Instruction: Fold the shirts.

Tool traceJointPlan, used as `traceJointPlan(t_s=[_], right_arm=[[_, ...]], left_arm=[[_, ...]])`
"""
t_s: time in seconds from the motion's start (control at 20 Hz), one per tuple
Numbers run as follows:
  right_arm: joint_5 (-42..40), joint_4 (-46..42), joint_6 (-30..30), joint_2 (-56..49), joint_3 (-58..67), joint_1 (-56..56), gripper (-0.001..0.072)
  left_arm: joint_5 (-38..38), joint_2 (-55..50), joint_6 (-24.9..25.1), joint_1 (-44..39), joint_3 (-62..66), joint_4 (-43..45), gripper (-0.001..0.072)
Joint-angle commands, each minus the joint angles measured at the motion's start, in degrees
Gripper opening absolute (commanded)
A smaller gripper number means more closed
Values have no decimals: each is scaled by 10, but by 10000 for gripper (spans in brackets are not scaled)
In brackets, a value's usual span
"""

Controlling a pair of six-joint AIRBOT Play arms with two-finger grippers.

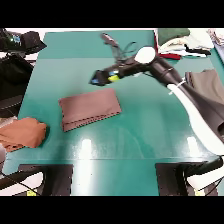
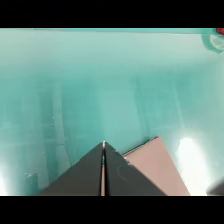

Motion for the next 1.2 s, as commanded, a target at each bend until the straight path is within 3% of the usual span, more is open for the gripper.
traceJointPlan(t_s=[0.0, 0.05, 0.1, 0.25, 0.55, 0.7, 0.75, 0.9, 1.15], right_arm=[[33, -43, 24, 30, -134, -113, 413], [33, -37, 31, 24, -162, -135, 546], [33, -23, 34, 11, -186, -155, 574], [33, 47, 33, -35, -215, -167, 571], [-2, 102, 22, -117, -168, -78, 567], [-4, 101, 23, -161, -91, -36, 501], [-8, 101, 23, -175, -69, -25, 429], [-12, 99, 22, -208, -5, -5, 41], [-6, 11, 35, -169, 66, -54, 18]], left_arm=[[-8, 2, 0, 1, -3, -3, 24], [-7, 2, 0, -1, -8, -3, 24], [-7, 2, 5, -5, -12, -3, 24], [12, 2, 30, -35, -28, 0, 24], [30, -16, 29, -85, -29, -2, 24], [29, -20, 25, -92, -29, -6, 24], [30, -20, 24, -92, -29, -8, 24], [22, -20, 17, -92, -29, -8, 24], [16, -20, 10, -92, -29, -10, 23]])
